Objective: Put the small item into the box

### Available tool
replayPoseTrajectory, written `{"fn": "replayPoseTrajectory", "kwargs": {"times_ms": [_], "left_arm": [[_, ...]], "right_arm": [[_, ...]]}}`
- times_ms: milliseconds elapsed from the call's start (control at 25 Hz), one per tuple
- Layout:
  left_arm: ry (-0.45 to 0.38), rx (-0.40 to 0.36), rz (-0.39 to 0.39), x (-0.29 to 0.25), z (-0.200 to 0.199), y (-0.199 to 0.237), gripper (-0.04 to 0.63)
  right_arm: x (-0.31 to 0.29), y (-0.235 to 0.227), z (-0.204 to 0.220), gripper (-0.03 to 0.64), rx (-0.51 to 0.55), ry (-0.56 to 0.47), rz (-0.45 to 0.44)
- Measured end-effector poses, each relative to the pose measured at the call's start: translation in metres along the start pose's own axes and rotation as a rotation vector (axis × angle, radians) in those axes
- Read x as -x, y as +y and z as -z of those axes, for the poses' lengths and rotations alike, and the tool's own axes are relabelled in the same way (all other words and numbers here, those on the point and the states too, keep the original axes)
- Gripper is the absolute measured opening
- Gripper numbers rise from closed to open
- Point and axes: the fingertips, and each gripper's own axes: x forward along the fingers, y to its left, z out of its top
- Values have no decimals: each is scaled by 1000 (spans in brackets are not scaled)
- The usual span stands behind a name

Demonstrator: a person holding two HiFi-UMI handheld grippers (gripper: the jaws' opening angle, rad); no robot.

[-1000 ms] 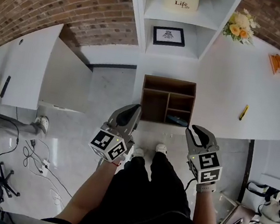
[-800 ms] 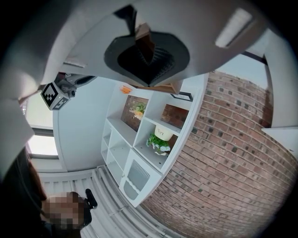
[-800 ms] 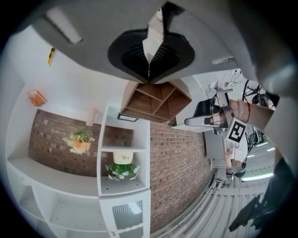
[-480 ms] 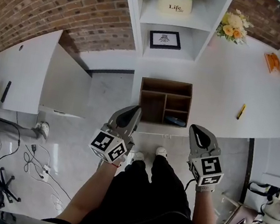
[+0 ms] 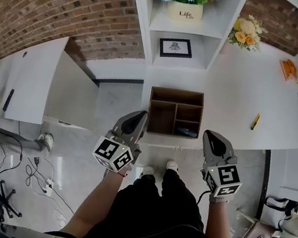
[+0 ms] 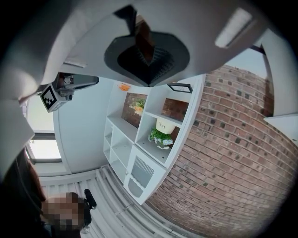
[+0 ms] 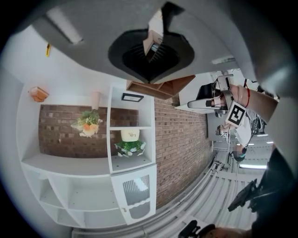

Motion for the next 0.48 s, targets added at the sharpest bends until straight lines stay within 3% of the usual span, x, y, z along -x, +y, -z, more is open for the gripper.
{"fn": "replayPoseTrajectory", "kwargs": {"times_ms": [480], "left_arm": [[-39, -10, 2, -6, -21, 2, 2]], "right_arm": [[3, -12, -34, 2, -20, -128, 31]]}}
